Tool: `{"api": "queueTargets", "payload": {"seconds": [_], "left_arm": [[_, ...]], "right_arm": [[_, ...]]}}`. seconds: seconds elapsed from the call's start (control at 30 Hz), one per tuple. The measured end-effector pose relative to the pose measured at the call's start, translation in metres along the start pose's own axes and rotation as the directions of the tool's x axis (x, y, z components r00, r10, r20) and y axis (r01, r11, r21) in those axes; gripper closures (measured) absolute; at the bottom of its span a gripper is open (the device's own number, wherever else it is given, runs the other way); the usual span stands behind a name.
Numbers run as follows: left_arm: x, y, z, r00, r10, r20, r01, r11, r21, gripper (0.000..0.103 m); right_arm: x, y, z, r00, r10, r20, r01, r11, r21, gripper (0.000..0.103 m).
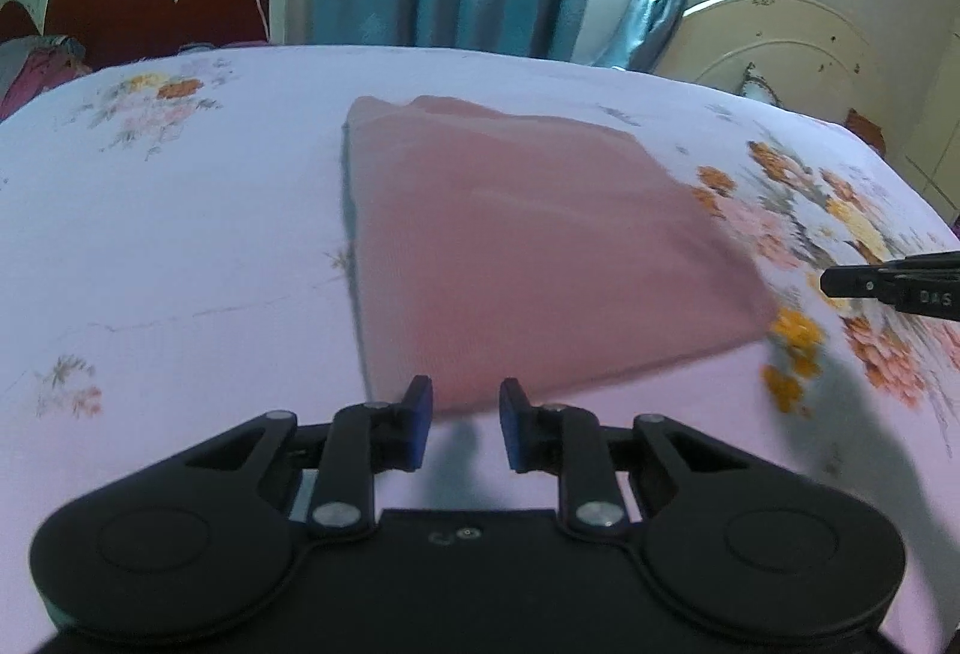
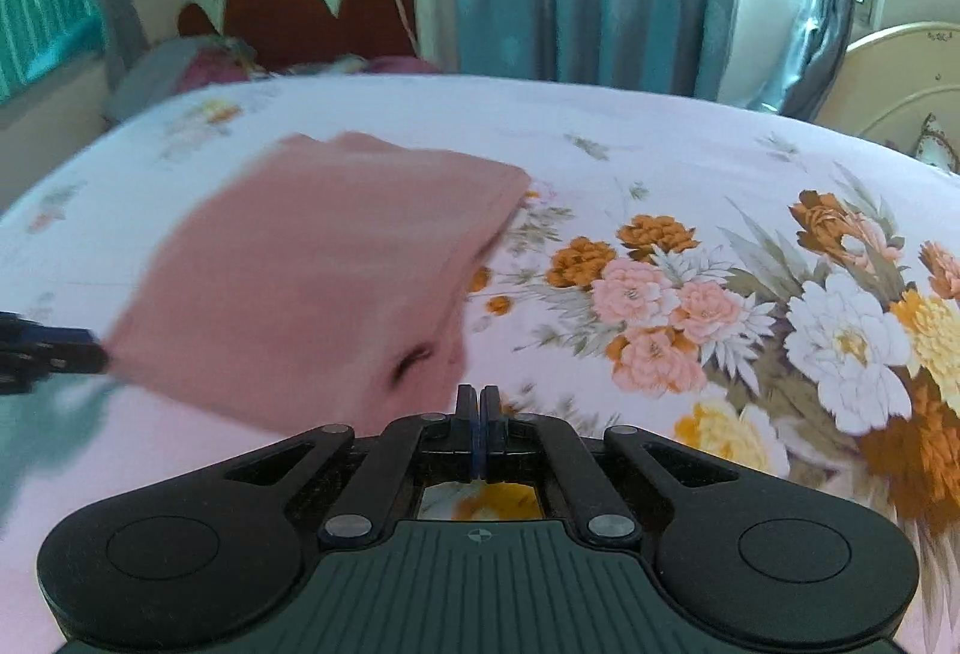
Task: Fold small clothes
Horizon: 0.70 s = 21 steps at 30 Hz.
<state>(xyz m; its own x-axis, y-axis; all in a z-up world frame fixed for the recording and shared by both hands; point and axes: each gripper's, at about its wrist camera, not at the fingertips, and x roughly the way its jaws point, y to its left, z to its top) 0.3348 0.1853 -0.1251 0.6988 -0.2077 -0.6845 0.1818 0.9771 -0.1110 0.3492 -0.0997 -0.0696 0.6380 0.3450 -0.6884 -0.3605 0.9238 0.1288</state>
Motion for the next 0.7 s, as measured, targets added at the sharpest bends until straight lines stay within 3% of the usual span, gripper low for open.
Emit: {"api": "queueTargets", "payload": {"seconds": [0.17, 0.27, 0.3, 0.33, 0.37, 0.4, 0.43, 0.5, 0.57, 0.7], "left_arm": [[-0.033, -0.025, -0.013, 0.999, -0.007, 0.038, 0.007, 1.000, -0.003, 0.081], [-0.056, -0.038, -0.021, 0.998, 0.000, 0.064, 0.001, 1.000, -0.012, 0.067], [-0.064, -0.042, -0.024, 0.997, 0.001, 0.077, 0.000, 1.000, -0.014, 0.063], [-0.072, -0.047, -0.028, 0.996, 0.003, 0.088, -0.002, 1.000, -0.012, 0.059], [-0.081, -0.051, -0.032, 0.995, 0.012, 0.102, -0.011, 1.000, -0.009, 0.045], [-0.090, -0.056, -0.035, 0.993, 0.026, 0.119, -0.025, 1.000, -0.010, 0.029], [-0.099, -0.060, -0.039, 0.989, 0.036, 0.141, -0.034, 0.999, -0.013, 0.023], [-0.117, -0.071, -0.048, 0.984, 0.038, 0.176, -0.036, 0.999, -0.015, 0.001], [-0.134, -0.082, -0.058, 0.974, 0.064, 0.219, -0.061, 0.998, -0.023, 0.000], [-0.159, -0.096, -0.071, 0.972, 0.086, 0.220, -0.079, 0.996, -0.040, 0.000]], "right_arm": [[-0.049, 0.026, -0.015, 0.999, 0.037, 0.035, -0.038, 0.999, 0.020, 0.103], [-0.071, 0.036, -0.022, 0.997, 0.053, 0.050, -0.056, 0.998, 0.041, 0.100], [-0.078, 0.040, -0.025, 0.997, 0.051, 0.057, -0.053, 0.998, 0.045, 0.091], [-0.085, 0.042, -0.028, 0.997, 0.043, 0.071, -0.047, 0.998, 0.050, 0.045], [-0.095, 0.046, -0.033, 0.994, 0.030, 0.109, -0.036, 0.998, 0.050, 0.005], [-0.105, 0.050, -0.038, 0.988, 0.033, 0.152, -0.039, 0.999, 0.035, 0.002], [-0.113, 0.055, -0.043, 0.986, 0.033, 0.163, -0.036, 0.999, 0.014, 0.002], [-0.124, 0.063, -0.052, 0.987, 0.001, 0.160, -0.001, 1.000, 0.000, 0.002], [-0.136, 0.068, -0.061, 0.985, -0.035, 0.168, 0.035, 0.999, 0.004, 0.001], [-0.160, 0.071, -0.077, 0.983, -0.111, 0.149, 0.102, 0.993, 0.064, 0.000]]}}
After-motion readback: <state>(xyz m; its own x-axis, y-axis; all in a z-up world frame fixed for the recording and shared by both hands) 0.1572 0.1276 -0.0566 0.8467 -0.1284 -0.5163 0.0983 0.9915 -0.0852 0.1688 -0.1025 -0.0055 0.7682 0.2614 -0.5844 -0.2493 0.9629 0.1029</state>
